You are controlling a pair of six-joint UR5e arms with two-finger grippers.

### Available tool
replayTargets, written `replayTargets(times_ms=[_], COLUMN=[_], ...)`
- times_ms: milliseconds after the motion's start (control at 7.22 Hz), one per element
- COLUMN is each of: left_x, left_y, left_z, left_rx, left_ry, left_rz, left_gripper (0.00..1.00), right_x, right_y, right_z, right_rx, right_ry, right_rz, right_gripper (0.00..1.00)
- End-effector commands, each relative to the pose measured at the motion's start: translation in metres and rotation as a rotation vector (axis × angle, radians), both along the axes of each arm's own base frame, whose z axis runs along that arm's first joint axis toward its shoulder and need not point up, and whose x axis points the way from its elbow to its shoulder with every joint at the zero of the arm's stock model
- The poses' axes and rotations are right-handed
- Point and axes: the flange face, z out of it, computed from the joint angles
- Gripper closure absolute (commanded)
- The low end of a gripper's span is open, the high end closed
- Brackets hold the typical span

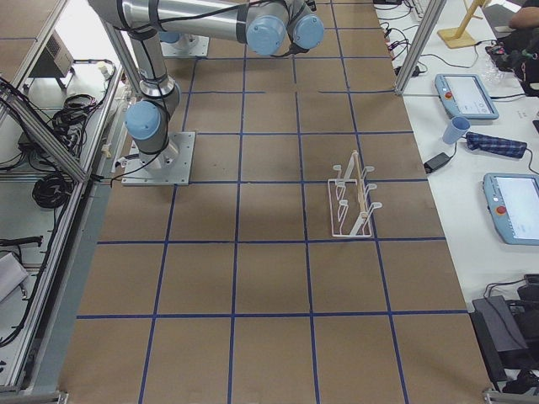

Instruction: Transfer IKEA cup to right arm and place on rack

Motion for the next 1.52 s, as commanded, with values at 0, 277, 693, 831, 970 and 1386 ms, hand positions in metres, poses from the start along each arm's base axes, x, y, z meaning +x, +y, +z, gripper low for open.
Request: replayTargets(times_ms=[0,277,693,831,970,1386], left_x=[-0.0002,0.0005,0.0005,-0.0002,-0.0003,0.0005], left_y=[-0.0002,-0.0005,-0.0011,-0.0007,-0.0009,-0.0013], left_z=[-0.0008,-0.0009,-0.0024,-0.0024,-0.0019,-0.0020], left_rx=[0.002,0.002,0.006,0.006,0.004,0.009], left_ry=[0.000,-0.001,-0.001,-0.001,-0.002,-0.002], left_rz=[0.000,0.000,0.000,-0.002,-0.003,-0.002], left_gripper=[1.00,1.00,1.00,1.00,1.00,0.10], right_x=[-0.0011,-0.0027,-0.0052,-0.0053,-0.0061,-0.0070], right_y=[-0.0020,-0.0025,-0.0035,-0.0037,-0.0040,-0.0048], right_z=[-0.0013,-0.0006,0.0019,0.0020,0.0020,0.0023], right_rx=[-0.001,-0.003,-0.009,-0.012,-0.013,-0.019], right_ry=[0.000,0.000,0.003,0.003,0.003,0.005], right_rz=[-0.002,-0.005,-0.008,-0.008,-0.010,-0.011], right_gripper=[0.45,0.56,0.60,0.67,0.68,0.80])
